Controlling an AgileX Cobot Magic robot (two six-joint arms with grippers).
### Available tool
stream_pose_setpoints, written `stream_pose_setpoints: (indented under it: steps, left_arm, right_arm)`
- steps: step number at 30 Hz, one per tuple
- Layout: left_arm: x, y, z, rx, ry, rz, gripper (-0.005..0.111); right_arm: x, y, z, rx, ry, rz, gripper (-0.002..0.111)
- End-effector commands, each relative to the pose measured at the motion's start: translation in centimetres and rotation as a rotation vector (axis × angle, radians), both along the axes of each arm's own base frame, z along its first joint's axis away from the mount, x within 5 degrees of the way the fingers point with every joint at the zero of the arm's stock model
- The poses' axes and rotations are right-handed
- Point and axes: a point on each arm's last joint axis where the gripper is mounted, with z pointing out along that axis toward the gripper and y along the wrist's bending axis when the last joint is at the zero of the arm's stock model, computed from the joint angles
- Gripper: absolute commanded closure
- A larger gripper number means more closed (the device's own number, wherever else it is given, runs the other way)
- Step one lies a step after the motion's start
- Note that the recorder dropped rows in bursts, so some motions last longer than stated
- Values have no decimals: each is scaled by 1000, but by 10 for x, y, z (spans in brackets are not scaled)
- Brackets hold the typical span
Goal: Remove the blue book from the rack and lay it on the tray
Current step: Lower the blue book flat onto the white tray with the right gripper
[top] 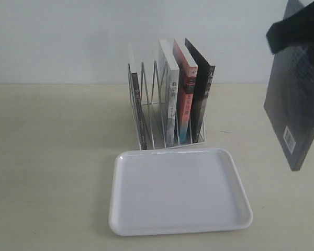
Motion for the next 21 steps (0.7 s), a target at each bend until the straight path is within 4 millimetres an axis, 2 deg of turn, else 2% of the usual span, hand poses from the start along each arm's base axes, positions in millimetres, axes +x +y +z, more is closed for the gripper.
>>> stream_pose_setpoints:
  steps: [1, 6, 10, 14, 21]
  left_arm:
    - [0, 0, 0, 5, -12, 0, 103]
    - [0, 0, 0, 5, -12, 0, 103]
    - [0, 0, 0, 5, -12, 0, 103]
    - [0, 0, 0, 5, -12, 0, 103]
    - [0, 0, 0, 5, -12, 0, 103]
  right_arm:
    - [22, 17, -21, -79, 30, 12, 109]
    - [41, 40, -52, -167, 121, 45, 109]
    - [47, 59, -67, -229, 149, 96, 109]
    - [47, 85, -71, -250, 145, 157, 109]
    - [41, 124, -66, -272, 99, 273, 109]
